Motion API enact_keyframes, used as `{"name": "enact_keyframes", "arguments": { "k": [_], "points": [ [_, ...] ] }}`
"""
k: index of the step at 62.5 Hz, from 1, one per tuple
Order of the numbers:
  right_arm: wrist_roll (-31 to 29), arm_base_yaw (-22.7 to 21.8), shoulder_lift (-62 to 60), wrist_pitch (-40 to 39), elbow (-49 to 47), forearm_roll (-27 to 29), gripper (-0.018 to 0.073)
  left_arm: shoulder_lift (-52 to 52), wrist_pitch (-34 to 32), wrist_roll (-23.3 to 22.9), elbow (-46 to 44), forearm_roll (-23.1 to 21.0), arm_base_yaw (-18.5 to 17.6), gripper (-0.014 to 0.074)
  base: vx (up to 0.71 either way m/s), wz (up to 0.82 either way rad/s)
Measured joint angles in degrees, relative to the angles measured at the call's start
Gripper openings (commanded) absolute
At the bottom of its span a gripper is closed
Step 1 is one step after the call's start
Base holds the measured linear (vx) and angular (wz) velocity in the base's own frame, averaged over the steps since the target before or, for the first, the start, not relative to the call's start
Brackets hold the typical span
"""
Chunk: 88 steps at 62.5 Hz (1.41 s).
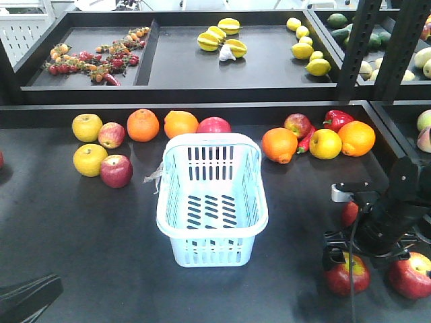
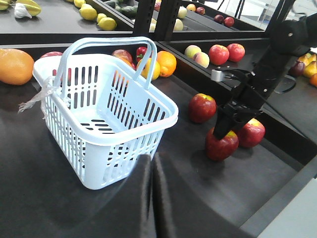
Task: Pick three apples into basket with both arms
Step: 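Reach the right gripper down over a red apple and close on it, then carry the apple over the basket and release it inside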
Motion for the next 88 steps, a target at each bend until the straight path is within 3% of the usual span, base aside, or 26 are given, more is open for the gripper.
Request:
{"name": "enact_keyframes", "arguments": {
  "k": [15, 25, 32, 52, 56, 60, 71, 83, 88],
  "points": [
    [0.52, 0.0, 4.52, -0.5, -2.02, 0.0, 0.0648, 0.0, 0.0, 0.0, 0.0, 0.0, 0.0, -0.0008, 0.0, 0.0],
    [0.87, 0.0, 6.96, -1.02, -2.15, -0.18, 0.0589, 0.0, 0.0, 0.0, 0.0, 0.0, 0.0, -0.0008, 0.0, 0.0],
    [0.87, 0.0, 7.01, -1.3, -2.15, -0.18, 0.0491, 0.0, 0.0, 0.0, 0.0, 0.0, 0.0, -0.0008, 0.0, 0.0],
    [-1.19, 0.0, 2.84, 0.44, -2.19, 0.23, 0.0042, 0.0, 0.0, 0.0, 0.0, 0.0, 0.0, -0.0008, 0.0, 0.0],
    [-2.64, 0.0, -0.42, 1.78, -2.19, 1.13, -0.0016, 0.0, 0.0, 0.0, 0.0, 0.0, 0.0, -0.0008, 0.0, 0.0],
    [-4.74, 0.0, -3.89, 3.12, -2.19, 2.72, -0.0011, 0.0, 0.0, 0.0, 0.0, 0.0, 0.0, -0.0008, 0.0, 0.0],
    [-12.89, 0.0, -15.82, 7.65, -2.14, 11.6, -0.0009, 0.0, 0.0, 0.0, 0.0, 0.0, 0.0, -0.0008, 0.0, 0.0],
    [-27.96, 0.44, -22.85, 12.9, -2.14, 33.06, -0.0005, 0.0, 0.0, 0.0, 0.0, 0.0, 0.0, -0.0008, 0.0, 0.0],
    [-34.45, 3.1, -22.7, 13.39, -2.09, 41.31, -0.0005, 0.0, 0.0, 0.0, 0.0, 0.0, 0.0, -0.0008, 0.0, 0.0]
  ]
}}
